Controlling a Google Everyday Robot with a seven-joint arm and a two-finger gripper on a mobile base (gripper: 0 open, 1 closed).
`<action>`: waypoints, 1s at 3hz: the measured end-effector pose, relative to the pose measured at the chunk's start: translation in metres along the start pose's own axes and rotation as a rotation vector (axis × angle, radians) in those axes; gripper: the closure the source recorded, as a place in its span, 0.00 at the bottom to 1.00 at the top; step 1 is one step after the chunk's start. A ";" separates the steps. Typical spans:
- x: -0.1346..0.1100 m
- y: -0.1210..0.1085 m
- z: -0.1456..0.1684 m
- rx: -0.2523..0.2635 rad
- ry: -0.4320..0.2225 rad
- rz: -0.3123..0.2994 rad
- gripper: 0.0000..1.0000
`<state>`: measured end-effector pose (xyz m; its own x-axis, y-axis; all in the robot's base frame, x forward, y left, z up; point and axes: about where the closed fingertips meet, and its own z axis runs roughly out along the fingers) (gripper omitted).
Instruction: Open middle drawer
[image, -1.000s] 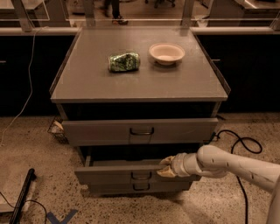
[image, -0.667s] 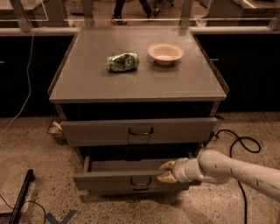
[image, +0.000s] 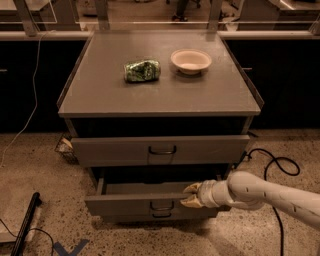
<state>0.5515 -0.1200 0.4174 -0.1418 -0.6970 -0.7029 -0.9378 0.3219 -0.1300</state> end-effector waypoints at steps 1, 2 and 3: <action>0.000 0.000 0.000 0.000 0.000 0.000 0.39; 0.000 0.000 0.000 0.000 0.000 0.000 0.07; 0.000 0.000 0.000 0.000 0.000 0.000 0.00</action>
Offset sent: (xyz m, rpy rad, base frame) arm 0.0000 0.0000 0.0000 0.0000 0.0000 0.0000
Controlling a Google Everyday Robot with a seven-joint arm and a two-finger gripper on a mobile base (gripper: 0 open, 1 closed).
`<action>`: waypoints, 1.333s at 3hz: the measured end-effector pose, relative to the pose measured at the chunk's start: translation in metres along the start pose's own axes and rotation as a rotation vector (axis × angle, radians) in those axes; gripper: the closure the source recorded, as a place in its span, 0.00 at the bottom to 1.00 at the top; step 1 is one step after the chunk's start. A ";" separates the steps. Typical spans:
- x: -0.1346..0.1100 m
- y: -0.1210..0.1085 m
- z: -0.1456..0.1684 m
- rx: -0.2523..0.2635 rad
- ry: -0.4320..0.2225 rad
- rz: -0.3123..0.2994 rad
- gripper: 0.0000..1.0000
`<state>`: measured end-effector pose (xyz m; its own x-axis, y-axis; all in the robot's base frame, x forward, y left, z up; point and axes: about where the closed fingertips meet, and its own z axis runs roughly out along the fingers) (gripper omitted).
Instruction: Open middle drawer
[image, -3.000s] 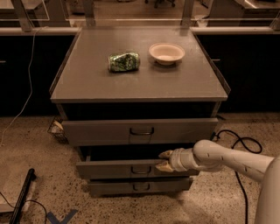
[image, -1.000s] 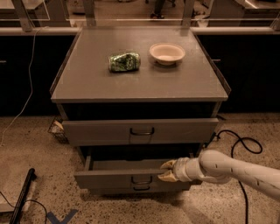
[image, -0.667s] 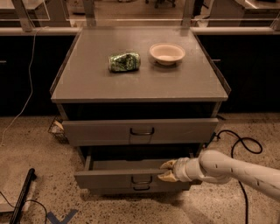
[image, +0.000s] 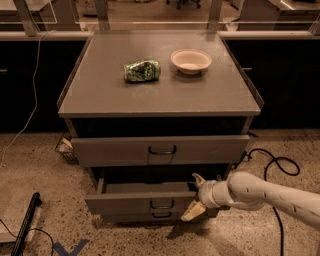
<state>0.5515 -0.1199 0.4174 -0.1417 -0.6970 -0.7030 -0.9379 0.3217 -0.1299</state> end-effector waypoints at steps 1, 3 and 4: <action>0.001 0.003 -0.001 -0.001 -0.001 -0.002 0.26; 0.015 0.082 -0.038 -0.037 -0.048 -0.050 0.80; 0.012 0.081 -0.040 -0.037 -0.048 -0.050 1.00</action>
Offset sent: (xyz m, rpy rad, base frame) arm -0.0561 -0.0162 0.0033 0.0057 -0.0180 0.0315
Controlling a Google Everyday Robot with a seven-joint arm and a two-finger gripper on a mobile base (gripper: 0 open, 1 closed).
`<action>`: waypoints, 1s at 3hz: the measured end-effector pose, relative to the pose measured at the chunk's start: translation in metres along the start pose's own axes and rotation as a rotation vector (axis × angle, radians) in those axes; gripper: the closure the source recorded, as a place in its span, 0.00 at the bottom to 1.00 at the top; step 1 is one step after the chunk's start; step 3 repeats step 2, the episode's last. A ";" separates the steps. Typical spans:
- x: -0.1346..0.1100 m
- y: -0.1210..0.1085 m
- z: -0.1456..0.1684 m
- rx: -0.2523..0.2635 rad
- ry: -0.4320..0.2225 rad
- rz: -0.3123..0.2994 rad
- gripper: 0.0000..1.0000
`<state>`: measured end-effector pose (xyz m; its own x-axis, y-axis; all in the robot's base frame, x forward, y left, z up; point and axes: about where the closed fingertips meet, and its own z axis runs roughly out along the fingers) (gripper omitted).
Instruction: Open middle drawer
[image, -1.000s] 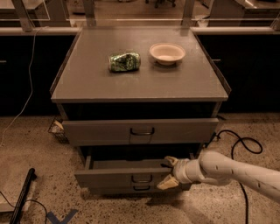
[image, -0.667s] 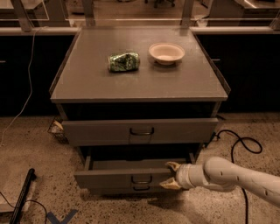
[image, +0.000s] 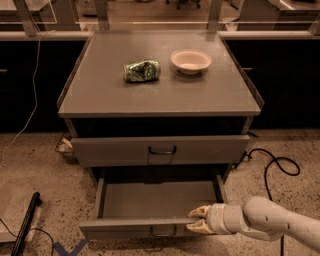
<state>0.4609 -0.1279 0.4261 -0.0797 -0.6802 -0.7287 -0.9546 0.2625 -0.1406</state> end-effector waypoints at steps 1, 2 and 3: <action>0.000 0.000 0.000 0.000 0.000 0.000 0.00; 0.000 0.000 0.000 0.000 0.000 0.000 0.00; 0.000 0.000 0.000 0.000 0.000 0.000 0.00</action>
Offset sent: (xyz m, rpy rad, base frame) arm 0.0000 0.0000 0.0000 0.0000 0.0000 0.0000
